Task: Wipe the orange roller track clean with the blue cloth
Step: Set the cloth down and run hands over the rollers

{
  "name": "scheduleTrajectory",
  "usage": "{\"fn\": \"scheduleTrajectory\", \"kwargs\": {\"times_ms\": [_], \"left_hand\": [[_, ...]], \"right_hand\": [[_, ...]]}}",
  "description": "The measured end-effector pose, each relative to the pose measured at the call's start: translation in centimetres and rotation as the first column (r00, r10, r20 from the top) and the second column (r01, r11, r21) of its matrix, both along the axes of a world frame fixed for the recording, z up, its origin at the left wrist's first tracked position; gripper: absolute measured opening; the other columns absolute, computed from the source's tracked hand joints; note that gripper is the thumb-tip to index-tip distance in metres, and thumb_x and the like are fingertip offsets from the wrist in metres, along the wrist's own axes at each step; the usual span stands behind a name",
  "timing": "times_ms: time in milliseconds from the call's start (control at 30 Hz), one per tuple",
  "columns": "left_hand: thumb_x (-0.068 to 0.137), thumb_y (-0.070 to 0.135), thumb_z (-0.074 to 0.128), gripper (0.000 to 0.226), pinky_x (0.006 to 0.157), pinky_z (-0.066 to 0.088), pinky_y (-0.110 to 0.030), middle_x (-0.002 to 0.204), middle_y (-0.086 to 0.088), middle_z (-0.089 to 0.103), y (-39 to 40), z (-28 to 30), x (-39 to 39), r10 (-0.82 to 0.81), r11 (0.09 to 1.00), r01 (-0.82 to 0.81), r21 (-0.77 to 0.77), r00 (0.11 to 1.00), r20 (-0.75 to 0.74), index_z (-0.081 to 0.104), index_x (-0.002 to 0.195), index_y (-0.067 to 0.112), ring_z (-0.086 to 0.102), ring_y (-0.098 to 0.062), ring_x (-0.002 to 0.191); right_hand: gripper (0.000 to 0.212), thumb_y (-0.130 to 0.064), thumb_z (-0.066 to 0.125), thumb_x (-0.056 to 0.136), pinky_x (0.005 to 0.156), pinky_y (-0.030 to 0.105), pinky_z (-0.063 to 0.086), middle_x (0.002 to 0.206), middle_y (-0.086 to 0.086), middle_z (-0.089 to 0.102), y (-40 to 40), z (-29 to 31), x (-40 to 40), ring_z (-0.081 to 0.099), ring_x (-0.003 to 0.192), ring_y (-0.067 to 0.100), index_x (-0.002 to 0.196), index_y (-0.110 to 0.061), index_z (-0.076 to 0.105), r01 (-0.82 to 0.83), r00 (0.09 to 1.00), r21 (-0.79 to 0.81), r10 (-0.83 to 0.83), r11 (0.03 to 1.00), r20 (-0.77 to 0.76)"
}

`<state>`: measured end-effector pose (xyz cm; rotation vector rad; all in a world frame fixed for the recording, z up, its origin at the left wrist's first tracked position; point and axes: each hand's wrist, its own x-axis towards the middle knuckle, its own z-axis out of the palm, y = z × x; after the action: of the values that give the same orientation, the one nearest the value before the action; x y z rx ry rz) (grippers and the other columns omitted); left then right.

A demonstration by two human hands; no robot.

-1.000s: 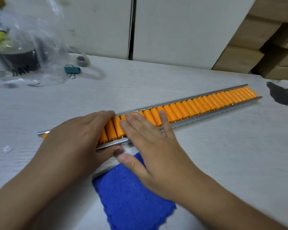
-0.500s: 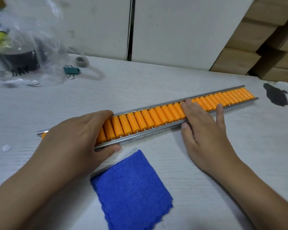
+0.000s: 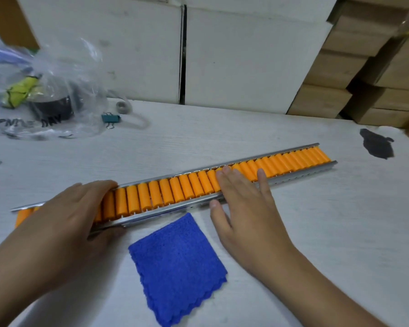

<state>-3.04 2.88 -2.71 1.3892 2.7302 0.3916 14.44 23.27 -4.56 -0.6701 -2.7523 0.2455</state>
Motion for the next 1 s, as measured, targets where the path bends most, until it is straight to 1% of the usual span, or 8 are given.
{"fn": "scheduleTrajectory", "kwargs": {"times_ms": [100,167,233,400,500,633,767,1000], "left_hand": [[0.066,0.054,0.045,0.074,0.093,0.043,-0.042,0.121,-0.009,0.059,1.1,0.9,1.6,-0.012,1.000,0.011,-0.002,0.999,-0.046,0.042,0.131,0.018,0.052,-0.027,0.111],[0.071,0.059,0.048,0.080,0.104,0.028,-0.030,0.141,-0.002,0.045,3.8,1.9,3.4,-0.058,0.997,0.058,0.042,0.998,0.001,0.032,0.140,0.022,0.040,-0.019,0.129],[0.073,0.061,0.054,0.088,0.105,0.017,-0.023,0.148,0.001,0.035,7.2,2.3,4.9,-0.159,0.985,0.155,0.082,0.986,0.052,0.023,0.145,0.021,0.031,-0.015,0.136],[0.076,0.043,0.062,0.087,0.105,0.025,-0.024,0.147,-0.006,0.038,14.1,0.7,5.3,-0.330,0.942,0.328,0.078,0.944,0.023,0.021,0.146,0.013,0.038,-0.022,0.132],[0.078,0.027,0.061,0.081,0.094,0.040,-0.031,0.141,0.000,0.044,15.7,0.3,5.2,-0.295,0.955,0.294,0.036,0.954,0.047,0.017,0.146,0.023,0.045,-0.018,0.124],[0.075,0.036,0.065,0.076,0.083,0.043,-0.030,0.132,0.007,0.053,15.8,-0.5,5.1,-0.242,0.964,0.236,0.125,0.970,0.038,0.025,0.140,0.030,0.052,-0.015,0.114],[0.068,0.057,0.067,0.081,0.075,0.043,-0.030,0.124,0.010,0.057,15.9,-0.4,5.1,-0.236,0.960,0.230,0.163,0.972,0.020,0.027,0.134,0.033,0.057,-0.016,0.103],[0.065,0.062,0.066,0.077,0.071,0.039,-0.028,0.121,0.015,0.057,15.9,0.0,5.0,-0.223,0.967,0.214,0.140,0.973,0.053,0.029,0.129,0.037,0.057,-0.012,0.097]], "right_hand": [[0.058,-0.041,0.028,0.093,0.115,0.037,-0.007,0.150,0.002,0.036,-0.2,0.0,0.0,0.024,0.139,0.013,0.144,-0.015,0.035,-0.017,1.000,-0.020,0.017,1.000,-0.012],[0.057,-0.040,0.028,0.093,0.114,0.036,-0.010,0.151,0.001,0.033,0.1,-0.1,0.2,0.021,0.140,0.012,0.145,-0.016,0.032,-0.037,0.999,-0.034,0.037,0.999,-0.017],[0.056,-0.036,0.026,0.093,0.114,0.034,-0.013,0.152,0.000,0.030,0.3,-0.1,0.4,0.017,0.141,0.010,0.145,-0.017,0.031,-0.059,0.998,-0.035,0.059,0.998,-0.014],[0.058,-0.028,0.024,0.087,0.115,0.035,-0.013,0.150,-0.005,0.034,1.2,0.4,0.6,0.017,0.140,0.005,0.144,-0.021,0.030,-0.133,0.991,-0.059,0.132,0.989,-0.019],[0.058,-0.027,0.027,0.087,0.115,0.036,-0.010,0.151,-0.007,0.030,1.7,0.4,0.9,0.012,0.141,0.004,0.145,-0.021,0.026,-0.180,0.984,-0.041,0.180,0.983,-0.004],[0.052,-0.033,0.029,0.095,0.116,0.033,-0.005,0.152,-0.003,0.031,2.9,0.1,1.4,0.014,0.141,0.007,0.145,-0.017,0.030,-0.189,0.982,-0.016,0.190,0.982,0.007],[0.055,-0.041,0.021,0.096,0.116,0.031,-0.002,0.151,-0.003,0.033,6.8,0.0,2.9,0.019,0.140,0.007,0.144,-0.017,0.034,-0.089,0.996,-0.007,0.089,0.996,0.008],[0.057,-0.046,0.021,0.098,0.116,0.032,-0.002,0.147,0.004,0.040,16.4,-0.7,7.3,0.028,0.138,0.011,0.142,-0.013,0.036,0.228,0.974,0.052,-0.228,0.972,0.000]]}}
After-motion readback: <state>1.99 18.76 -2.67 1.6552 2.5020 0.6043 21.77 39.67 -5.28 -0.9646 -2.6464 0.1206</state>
